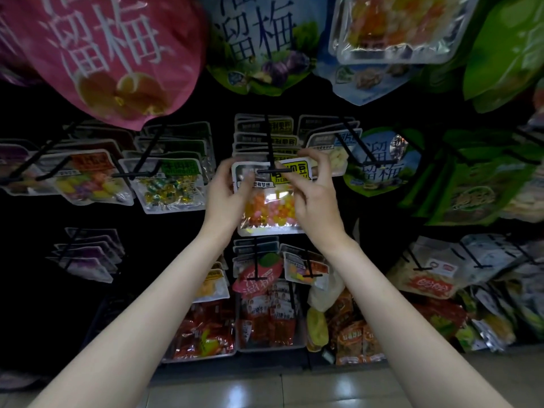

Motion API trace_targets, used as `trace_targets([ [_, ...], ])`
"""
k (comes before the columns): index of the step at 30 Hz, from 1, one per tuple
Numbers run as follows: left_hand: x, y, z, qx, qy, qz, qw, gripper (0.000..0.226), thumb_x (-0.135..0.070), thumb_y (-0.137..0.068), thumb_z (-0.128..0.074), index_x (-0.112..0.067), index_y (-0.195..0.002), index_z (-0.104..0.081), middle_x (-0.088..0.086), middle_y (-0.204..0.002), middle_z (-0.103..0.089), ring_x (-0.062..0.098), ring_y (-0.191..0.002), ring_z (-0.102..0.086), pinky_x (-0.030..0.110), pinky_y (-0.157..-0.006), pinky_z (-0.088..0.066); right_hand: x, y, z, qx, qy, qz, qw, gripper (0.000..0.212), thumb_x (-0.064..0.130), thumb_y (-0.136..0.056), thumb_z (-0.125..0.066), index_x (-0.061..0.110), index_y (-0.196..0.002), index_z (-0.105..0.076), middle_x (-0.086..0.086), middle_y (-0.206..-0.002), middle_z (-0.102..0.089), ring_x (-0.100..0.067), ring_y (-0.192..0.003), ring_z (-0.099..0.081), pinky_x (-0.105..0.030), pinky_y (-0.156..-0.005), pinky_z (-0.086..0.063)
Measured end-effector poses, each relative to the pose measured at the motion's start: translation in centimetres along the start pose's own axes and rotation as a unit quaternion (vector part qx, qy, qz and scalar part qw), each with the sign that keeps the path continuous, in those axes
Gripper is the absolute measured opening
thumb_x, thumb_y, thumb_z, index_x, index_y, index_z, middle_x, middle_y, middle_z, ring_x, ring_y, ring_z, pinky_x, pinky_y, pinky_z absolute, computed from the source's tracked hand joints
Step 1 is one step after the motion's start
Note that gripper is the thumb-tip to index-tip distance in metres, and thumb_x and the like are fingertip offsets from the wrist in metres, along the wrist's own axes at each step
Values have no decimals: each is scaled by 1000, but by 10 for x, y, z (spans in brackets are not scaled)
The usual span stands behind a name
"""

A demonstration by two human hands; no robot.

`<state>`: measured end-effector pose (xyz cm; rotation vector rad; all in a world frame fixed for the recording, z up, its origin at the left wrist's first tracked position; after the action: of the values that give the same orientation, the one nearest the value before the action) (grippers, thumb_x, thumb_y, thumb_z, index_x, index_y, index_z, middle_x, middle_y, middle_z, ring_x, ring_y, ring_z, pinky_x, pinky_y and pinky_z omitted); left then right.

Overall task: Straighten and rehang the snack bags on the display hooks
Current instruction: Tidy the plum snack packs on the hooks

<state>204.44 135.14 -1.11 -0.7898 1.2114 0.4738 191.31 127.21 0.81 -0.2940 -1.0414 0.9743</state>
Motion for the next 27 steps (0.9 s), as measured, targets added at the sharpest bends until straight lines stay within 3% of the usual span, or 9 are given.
trace_targets([
  [2, -18, -4, -3, 19, -58, -87, 994, 32, -2, -87, -56, -19, -114, -53, -6, -109, -58, 3, -101, -55, 14, -91, -42, 0, -2, -2, 7, 1, -3, 1000, 42, -8, -81, -44, 4, -114, -65, -17, -135, -36, -18, -132, -27, -16, -115, -14],
  [4, -31, -9, -6, 41, -84, -100, 991, 31, 1, -81, -61, -18, -105, -59, -12, -99, -59, -6, -91, -54, 5, -85, -40, -1, -4, -2, 12, 5, -9, 1000, 40, -11, -81, -45, 4, -112, -66, -17, -135, -35, -25, -133, -28, -21, -116, -15],
  [8, -33, -21, -10, 75, -63, -26, 995, 18, -4, -79, -69, -18, -90, -66, -11, -86, -62, 5, -85, -61, 20, -77, -52, -6, -4, -2, 17, 14, -13, 1000, 35, -14, -83, -50, 2, -108, -67, -16, -137, -35, -25, -134, -28, -27, -116, -17],
  [11, -31, -26, -9, 113, -50, 33, 992, 16, -3, -80, -68, -9, -95, -68, -7, -80, -63, 3, -73, -60, 9, -64, -50, -5, -2, -3, 19, 15, 4, 1000, 30, -6, -85, -48, 2, -107, -66, -17, -136, -36, -22, -132, -27, -16, -114, -14],
  [15, -27, -24, -7, 142, -78, 59, 985, 14, -4, -81, -67, -18, -83, -65, -3, -75, -62, 5, -69, -58, 6, -60, -46, -8, 2, -6, 35, 17, 17, 999, 33, 2, -86, -46, 5, -114, -63, -17, -138, -35, -23, -133, -28, -10, -111, -11],
  [18, -19, -29, -9, 92, -56, 74, 991, 12, -8, -85, -63, -19, -87, -65, 0, -90, -64, 13, -84, -61, 16, -69, -49, -17, -1, -17, 55, 65, 6, 996, 43, -6, -83, -58, 10, -123, -59, -16, -143, -29, -27, -136, -25, -7, -108, -11],
  [22, -17, -39, 0, -21, -264, -21, 964, 30, -6, -89, -55, -13, -117, -60, 7, -117, -61, 20, -107, -56, 18, -76, -38, -24, -4, -35, 84, 204, -7, 975, 64, -8, -78, -58, 14, -137, -43, -19, -151, -13, -38, -135, -18, -44, -107, -30],
  [24, -10, -26, 9, -47, -267, -69, 960, 38, -4, -88, -54, -11, -125, -52, 9, -124, -53, 21, -113, -51, 18, -83, -35, -28, 6, -32, 55, 192, -33, 979, 57, -5, -84, -52, 14, -137, -43, -17, -151, -13, -34, -136, -17, -40, -107, -27],
  [27, 32, 9, 30, -63, -230, -13, 971, 38, -5, -90, -53, -13, -127, -46, 2, -118, -49, 13, -104, -50, 19, -80, -39, -51, 47, -40, 49, 117, -110, 986, 42, -1, -90, -47, 13, -131, -46, -10, -145, -19, -22, -131, -27, -19, -97, -28],
])
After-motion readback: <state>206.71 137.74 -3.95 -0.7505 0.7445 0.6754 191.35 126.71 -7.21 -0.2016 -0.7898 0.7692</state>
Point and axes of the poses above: each hand's wrist, its own y-axis away from the middle knuckle, its own z-axis out of the back of the hand, x = y × z, the point moved 7 cm from there along -y, towards the middle knuckle
